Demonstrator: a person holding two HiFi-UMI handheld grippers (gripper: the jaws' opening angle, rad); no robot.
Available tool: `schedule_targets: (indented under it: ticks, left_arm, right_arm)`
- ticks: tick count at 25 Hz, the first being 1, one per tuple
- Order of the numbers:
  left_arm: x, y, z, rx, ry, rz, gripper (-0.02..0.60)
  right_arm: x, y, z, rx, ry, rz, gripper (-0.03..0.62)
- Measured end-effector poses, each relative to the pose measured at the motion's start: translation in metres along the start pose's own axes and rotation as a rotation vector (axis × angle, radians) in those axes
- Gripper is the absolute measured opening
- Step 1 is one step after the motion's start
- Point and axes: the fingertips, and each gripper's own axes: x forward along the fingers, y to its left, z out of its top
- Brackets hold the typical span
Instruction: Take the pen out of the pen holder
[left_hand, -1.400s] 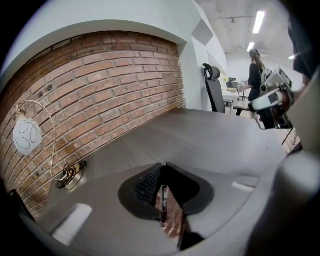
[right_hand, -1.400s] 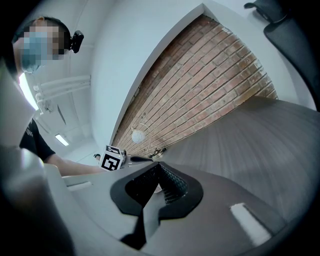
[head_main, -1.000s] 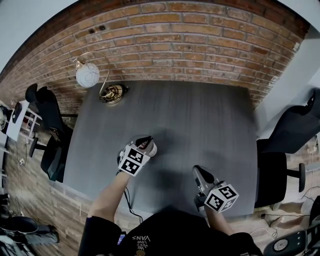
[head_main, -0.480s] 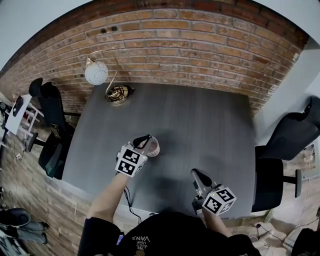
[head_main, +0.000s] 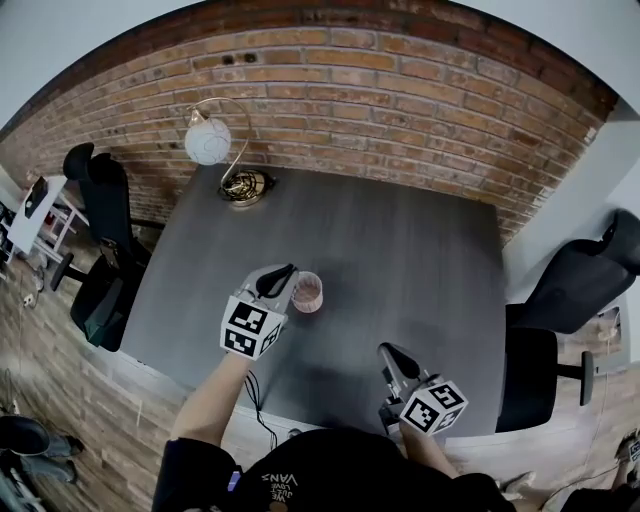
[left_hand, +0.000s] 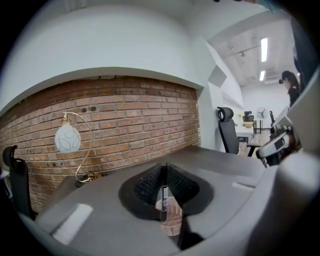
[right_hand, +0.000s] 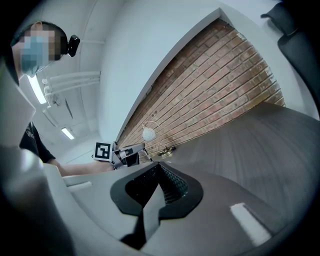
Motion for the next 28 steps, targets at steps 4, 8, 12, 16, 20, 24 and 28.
schedule_targets:
  ticks: [4,8,12,16,20,24,28]
  left_arm:
    - [-0.017,0.002,0.015,-0.018,-0.059,0.015,0.078]
    - [-0.034,0.005,0.024,-0.039,-0.099,0.03,0.079]
    - [-0.053,0.007,0.029,-0.059,-0.13,0.047,0.08]
    - [-0.071,0.007,0.028,-0.083,-0.152,0.053,0.078]
    - [-0.084,0.007,0.027,-0.105,-0.168,0.062,0.078]
    - [-0.099,0.005,0.022,-0.117,-0.171,0.069,0.078]
    - [-0.116,0.005,0.014,-0.122,-0.17,0.081,0.078]
  right_arm:
    - [-0.002,0.004,-0.003,-0.005,0.0,0.002,0.002]
    - [-0.003,0.011,-0.001,-0.015,0.002,-0.005,0.002]
    - [-0.004,0.018,-0.004,-0.021,0.001,0.001,0.002]
    - [-0.005,0.028,-0.006,-0.029,0.004,0.006,0.002]
    - [-0.007,0.036,-0.009,-0.038,0.011,0.003,0.002]
    - [-0.008,0.047,-0.009,-0.045,0.012,-0.002,0.002]
    - [-0.008,0.057,-0.014,-0.051,0.008,0.01,0.002]
